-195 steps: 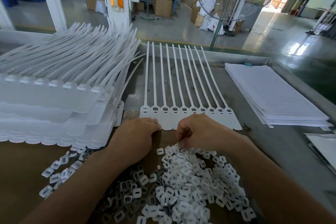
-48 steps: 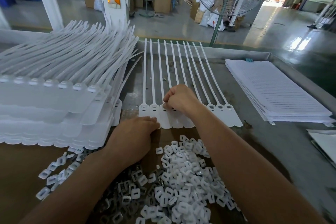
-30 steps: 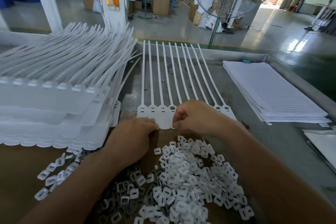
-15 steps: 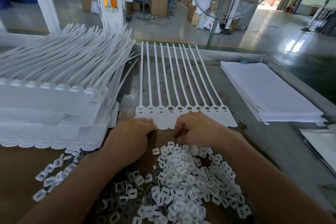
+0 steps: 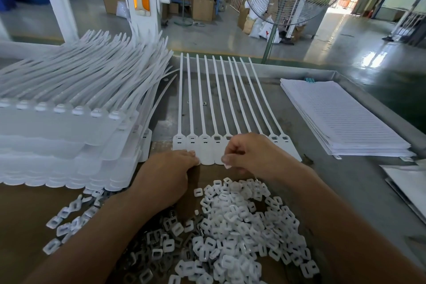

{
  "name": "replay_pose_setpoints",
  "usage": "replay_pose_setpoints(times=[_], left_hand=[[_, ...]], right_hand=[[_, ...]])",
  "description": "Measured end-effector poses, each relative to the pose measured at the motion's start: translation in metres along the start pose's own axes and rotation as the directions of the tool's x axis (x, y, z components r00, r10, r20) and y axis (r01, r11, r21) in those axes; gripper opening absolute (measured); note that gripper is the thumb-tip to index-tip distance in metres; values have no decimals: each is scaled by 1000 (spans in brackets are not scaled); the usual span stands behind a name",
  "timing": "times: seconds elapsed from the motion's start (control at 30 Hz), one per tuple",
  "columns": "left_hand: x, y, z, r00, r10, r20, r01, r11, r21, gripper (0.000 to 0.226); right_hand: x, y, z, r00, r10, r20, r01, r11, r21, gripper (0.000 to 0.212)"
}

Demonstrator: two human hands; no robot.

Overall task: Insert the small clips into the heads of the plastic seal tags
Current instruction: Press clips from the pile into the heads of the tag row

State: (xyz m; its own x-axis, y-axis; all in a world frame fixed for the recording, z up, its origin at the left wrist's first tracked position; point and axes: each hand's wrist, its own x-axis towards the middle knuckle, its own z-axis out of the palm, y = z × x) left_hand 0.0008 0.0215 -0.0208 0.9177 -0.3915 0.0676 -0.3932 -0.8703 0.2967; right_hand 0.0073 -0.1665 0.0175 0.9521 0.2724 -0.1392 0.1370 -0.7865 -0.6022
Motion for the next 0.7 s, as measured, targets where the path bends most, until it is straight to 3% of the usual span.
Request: replay_pose_setpoints(times=[0.17,0.33,0.4,0.7], left_hand=[[0,-1,1,1000,2,-22,-2,1000,-17,52],[0,-3,3,1000,-1,-6,1,1000,-14,54],[0,-3,2,1000,9,-8,-9,1000,-2,53],[0,-3,3,999,28,-29,-28,1000,12,52]], right_hand=[[13,2,0,993,74,-90,-67,995,74,13],[34,5,-1,980,61,-192,-56,998,36,3],[42,6,1,971,71,-228,-56,996,69,11],[64,15,15,964,64,-256,-56,998,38,17]])
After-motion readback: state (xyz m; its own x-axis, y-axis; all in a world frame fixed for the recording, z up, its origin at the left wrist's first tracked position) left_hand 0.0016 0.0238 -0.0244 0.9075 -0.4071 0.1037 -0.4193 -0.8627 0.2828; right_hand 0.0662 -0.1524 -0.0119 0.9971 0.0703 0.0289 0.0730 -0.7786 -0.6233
